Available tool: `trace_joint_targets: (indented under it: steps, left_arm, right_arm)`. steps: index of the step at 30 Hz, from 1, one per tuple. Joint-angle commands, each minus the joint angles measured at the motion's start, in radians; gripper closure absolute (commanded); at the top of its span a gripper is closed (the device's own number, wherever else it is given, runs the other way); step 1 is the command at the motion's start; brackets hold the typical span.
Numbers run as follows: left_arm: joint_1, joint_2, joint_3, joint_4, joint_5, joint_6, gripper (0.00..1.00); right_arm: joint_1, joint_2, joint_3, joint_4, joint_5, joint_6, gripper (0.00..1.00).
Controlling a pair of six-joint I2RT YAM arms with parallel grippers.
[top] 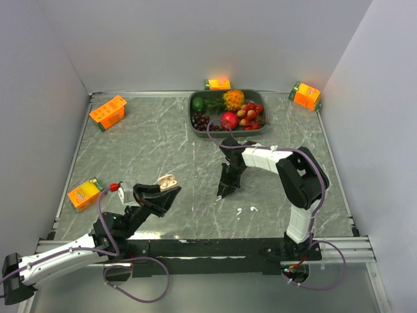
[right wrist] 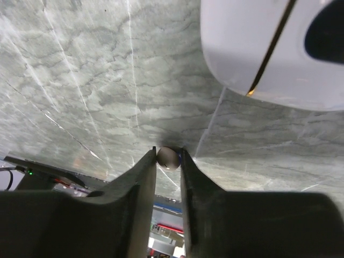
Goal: Insert the wireless bluetooth earbuds into the charging case
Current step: Pick up the earbud from the center of the board.
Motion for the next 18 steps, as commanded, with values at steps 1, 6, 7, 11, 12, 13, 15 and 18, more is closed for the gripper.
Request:
trace_joint_targets:
  steps: [1,6,7,11,12,13,15,18]
  left_arm:
    - [-0.004,0.006,-0.061,0.042,0.008,-0.016,0.99]
    - [-0.006,0.006,-0.059,0.039,0.008,-0.016,0.99]
    - [-0.004,0.006,-0.058,0.039,0.008,-0.014,0.99]
    - [-0.006,0.006,-0.058,0.037,0.008,-0.014,0.99]
    - [-0.004,0.008,-0.056,0.034,0.008,-0.014,0.99]
    - [-0.004,0.006,-0.058,0.035,0.008,-0.012,0.99]
    - [-0.004,0.006,-0.056,0.035,0.008,-0.012,0.99]
    - [-0.006,0.003,-0.055,0.026,0.007,-0.011,0.99]
  right_arm:
    - [-0.007,0.052,-0.005,-0.003,0.079,-0.016,0.78]
    - [-0.006,0.055,0.047,-0.036,0.105,-0.042,0.93]
    - [-0.007,0.055,0.057,-0.053,0.111,-0.048,0.96]
    - [-0.004,0.047,0.104,-0.098,0.154,-0.085,1.00]
    - [-0.004,0.040,0.121,-0.104,0.174,-0.088,1.00]
    - [-0.004,0.035,0.127,-0.113,0.185,-0.094,1.00]
    - [0.002,0.014,0.147,-0.136,0.208,-0.106,1.00]
    - [0.019,-0.039,0.169,-0.159,0.268,-0.125,1.00]
